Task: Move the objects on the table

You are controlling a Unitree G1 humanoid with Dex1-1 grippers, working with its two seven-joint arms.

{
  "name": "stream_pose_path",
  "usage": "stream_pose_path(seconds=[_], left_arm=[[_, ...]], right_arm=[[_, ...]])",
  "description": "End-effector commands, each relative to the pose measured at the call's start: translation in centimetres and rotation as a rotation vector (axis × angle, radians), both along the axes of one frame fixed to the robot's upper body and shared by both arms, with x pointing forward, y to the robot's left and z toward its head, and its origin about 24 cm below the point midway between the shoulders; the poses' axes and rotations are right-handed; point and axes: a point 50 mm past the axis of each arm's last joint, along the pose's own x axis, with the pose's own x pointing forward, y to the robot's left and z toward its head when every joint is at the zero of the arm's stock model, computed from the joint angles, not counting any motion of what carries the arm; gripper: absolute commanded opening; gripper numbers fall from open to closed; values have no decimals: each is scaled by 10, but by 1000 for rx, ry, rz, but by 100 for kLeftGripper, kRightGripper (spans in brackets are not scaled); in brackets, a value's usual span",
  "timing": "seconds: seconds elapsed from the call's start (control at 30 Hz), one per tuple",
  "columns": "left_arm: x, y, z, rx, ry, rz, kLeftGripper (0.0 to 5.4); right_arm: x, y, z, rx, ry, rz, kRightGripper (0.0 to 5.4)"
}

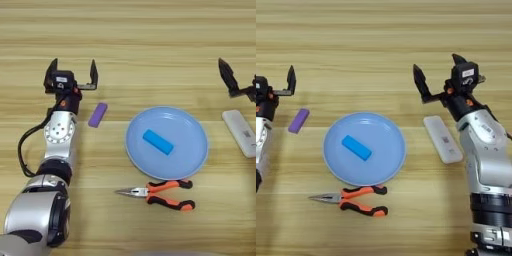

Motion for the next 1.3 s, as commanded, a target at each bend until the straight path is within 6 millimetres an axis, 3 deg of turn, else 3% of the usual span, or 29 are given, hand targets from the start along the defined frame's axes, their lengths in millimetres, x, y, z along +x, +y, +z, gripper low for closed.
stream_pose_path(seconds=[0.03, 0.43, 0.73, 1.3], left_arm=[[3, 0, 6, 4, -19, -1, 538], [4, 0, 6, 7, -16, -5, 538], [3, 1, 6, 13, -17, -6, 538], [3, 0, 7, 18, -23, -6, 538]], right_arm=[[-3, -6, -8, -4, 6, -50, 540], [-11, -14, -29, -46, 67, -109, 540], [-18, -26, -51, -50, 219, -140, 540], [-46, -38, -64, 22, 360, -87, 540]])
